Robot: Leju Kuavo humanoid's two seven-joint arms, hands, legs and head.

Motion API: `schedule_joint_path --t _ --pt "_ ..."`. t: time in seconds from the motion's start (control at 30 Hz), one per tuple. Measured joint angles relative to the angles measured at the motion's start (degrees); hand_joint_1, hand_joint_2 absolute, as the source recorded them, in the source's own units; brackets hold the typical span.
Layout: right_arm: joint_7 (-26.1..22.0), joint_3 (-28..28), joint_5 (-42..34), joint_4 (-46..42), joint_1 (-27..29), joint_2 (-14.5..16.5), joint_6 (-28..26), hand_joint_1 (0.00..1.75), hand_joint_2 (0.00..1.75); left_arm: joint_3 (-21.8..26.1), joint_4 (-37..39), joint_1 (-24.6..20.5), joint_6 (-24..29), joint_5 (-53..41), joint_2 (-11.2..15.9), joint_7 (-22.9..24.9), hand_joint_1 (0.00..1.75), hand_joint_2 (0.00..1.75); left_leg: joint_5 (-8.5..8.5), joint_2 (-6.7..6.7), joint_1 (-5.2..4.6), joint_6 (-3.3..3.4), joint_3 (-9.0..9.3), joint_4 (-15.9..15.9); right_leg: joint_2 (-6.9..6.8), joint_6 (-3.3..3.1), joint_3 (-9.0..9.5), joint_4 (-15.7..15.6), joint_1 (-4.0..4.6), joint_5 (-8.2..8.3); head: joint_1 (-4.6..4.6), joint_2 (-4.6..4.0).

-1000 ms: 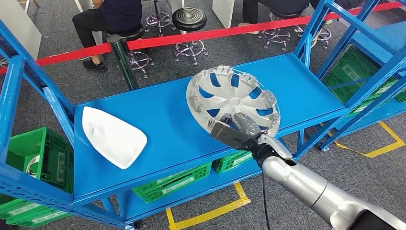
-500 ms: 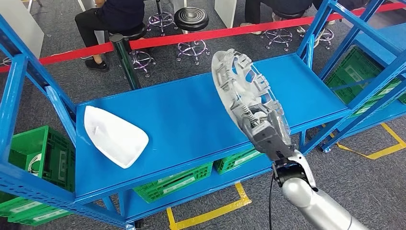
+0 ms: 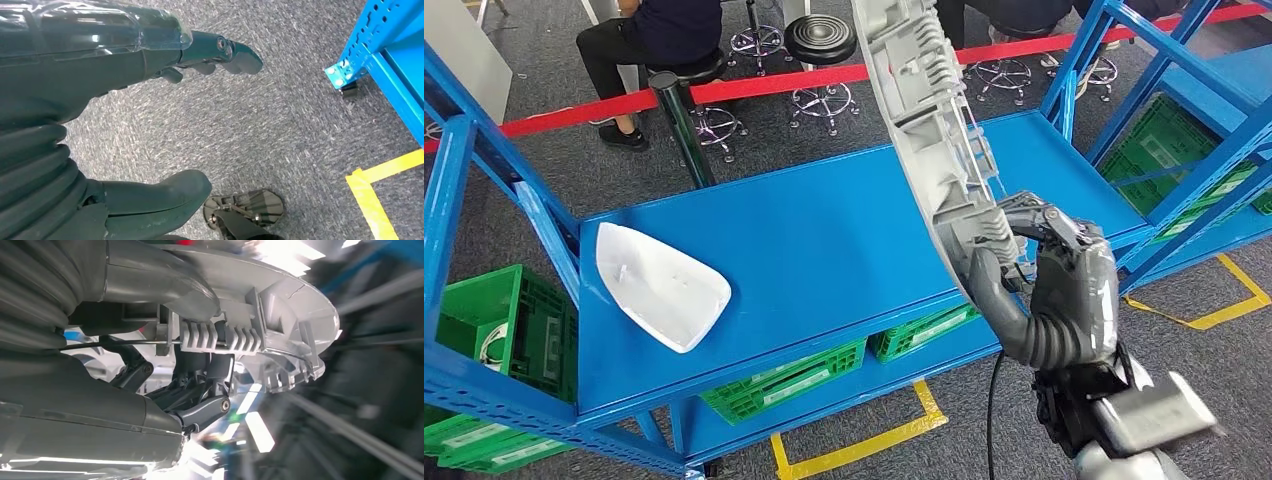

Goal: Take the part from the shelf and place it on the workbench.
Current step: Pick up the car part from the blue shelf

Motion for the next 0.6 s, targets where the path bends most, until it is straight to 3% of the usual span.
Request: schedule_joint_path --t 0.23,0.6 --pt "-3.33 2.19 -1.26 -7.89 0.04 2.19 0.55 1.75 1.75 1.61 0.00 -0.06 -0.20 -0.02 0.91 0.18 0.00 1.75 0.00 0.05 0.02 0.00 0.02 -0.02 0.05 -0.02 0.01 0.00 0.01 -0.01 0.05 0.00" --pt "-12.10 5.06 -5.26 -10.34 3.71 5.24 -1.63 1.75 1.75 2.50 0.00 -0.31 -0.55 -0.25 3.64 -0.69 0.00 1.75 -0.04 0.08 0.08 -0.06 0.01 -0.04 0.12 -0.04 0.01 0.01 0.05 -0.02 0.01 0.00"
